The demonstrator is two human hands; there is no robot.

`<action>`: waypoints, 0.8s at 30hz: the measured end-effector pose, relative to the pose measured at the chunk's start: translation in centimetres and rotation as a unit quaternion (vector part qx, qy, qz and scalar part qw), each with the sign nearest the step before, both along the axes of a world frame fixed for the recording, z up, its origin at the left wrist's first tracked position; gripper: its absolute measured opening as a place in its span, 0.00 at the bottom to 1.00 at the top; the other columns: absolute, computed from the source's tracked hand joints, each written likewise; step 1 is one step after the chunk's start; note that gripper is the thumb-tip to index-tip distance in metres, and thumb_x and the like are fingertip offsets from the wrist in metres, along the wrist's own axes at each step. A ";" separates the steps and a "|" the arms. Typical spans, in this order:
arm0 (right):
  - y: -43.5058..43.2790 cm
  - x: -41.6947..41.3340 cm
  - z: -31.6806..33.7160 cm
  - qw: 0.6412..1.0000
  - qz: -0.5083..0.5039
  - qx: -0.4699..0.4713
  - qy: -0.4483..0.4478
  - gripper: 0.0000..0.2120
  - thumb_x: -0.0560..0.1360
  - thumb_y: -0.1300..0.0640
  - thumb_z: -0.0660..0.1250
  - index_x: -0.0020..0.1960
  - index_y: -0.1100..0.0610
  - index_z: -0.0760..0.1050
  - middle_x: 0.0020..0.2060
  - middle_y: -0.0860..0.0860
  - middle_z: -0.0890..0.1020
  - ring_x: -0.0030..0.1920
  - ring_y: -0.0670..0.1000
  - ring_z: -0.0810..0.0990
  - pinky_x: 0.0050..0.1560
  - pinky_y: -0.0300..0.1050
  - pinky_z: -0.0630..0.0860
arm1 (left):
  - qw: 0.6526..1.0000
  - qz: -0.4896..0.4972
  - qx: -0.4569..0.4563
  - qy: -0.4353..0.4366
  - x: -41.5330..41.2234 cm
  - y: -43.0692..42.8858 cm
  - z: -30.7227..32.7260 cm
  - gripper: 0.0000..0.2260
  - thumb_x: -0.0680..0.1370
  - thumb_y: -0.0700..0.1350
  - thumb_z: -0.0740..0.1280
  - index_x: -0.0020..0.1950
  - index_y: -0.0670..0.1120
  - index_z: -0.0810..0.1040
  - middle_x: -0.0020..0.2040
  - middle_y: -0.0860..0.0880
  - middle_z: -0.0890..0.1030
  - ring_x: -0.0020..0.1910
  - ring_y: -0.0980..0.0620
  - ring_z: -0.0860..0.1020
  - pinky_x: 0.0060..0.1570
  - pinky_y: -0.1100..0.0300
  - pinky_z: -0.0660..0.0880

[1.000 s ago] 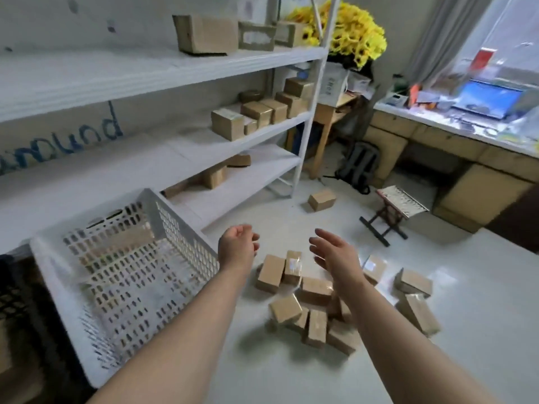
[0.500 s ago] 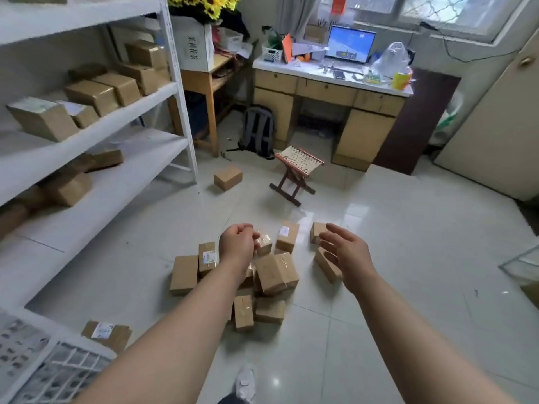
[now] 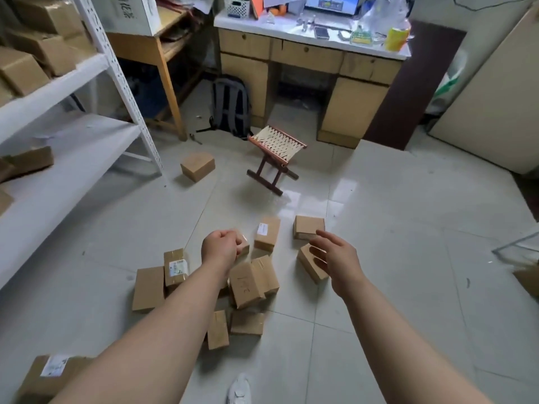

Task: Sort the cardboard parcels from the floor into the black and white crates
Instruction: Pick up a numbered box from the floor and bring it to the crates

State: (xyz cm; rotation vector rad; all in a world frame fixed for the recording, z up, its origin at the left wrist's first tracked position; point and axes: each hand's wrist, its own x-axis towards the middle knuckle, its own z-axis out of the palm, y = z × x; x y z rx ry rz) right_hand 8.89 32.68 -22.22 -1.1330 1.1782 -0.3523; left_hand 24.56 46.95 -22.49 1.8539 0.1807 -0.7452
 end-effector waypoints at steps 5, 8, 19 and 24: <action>-4.6 2.9 -3.8 0.998 0.038 0.037 0.019 0.15 0.78 0.60 0.66 0.64 0.56 0.77 0.52 0.54 0.84 0.52 0.52 0.82 0.63 0.53 0.76 | 0.998 0.043 0.030 0.022 1.9 -2.6 -3.5 0.08 0.81 0.41 0.59 0.44 0.48 0.75 0.43 0.47 0.78 0.42 0.49 0.76 0.48 0.52 0.78; -7.4 5.2 -6.3 0.995 0.082 0.061 0.023 0.15 0.78 0.60 0.66 0.64 0.56 0.77 0.51 0.53 0.84 0.53 0.52 0.82 0.60 0.49 0.77 | 0.994 0.095 0.035 0.037 3.1 -3.9 -6.0 0.06 0.81 0.42 0.60 0.47 0.45 0.75 0.42 0.47 0.77 0.39 0.50 0.75 0.38 0.57 0.75; -13.5 13.4 -18.0 0.950 0.293 0.076 0.082 0.12 0.78 0.61 0.66 0.61 0.56 0.78 0.47 0.54 0.82 0.46 0.52 0.77 0.49 0.45 0.73 | 0.944 0.299 0.076 0.118 3.1 -4.9 -17.7 0.06 0.80 0.43 0.61 0.47 0.44 0.77 0.43 0.45 0.80 0.40 0.49 0.78 0.39 0.55 0.78; -13.4 15.8 -25.6 0.931 0.340 0.079 0.106 0.09 0.78 0.61 0.65 0.57 0.56 0.80 0.42 0.51 0.81 0.44 0.51 0.75 0.43 0.41 0.72 | 0.916 0.356 0.072 0.171 2.5 -3.7 -24.7 0.06 0.81 0.41 0.61 0.46 0.43 0.75 0.43 0.45 0.79 0.40 0.49 0.77 0.41 0.53 0.78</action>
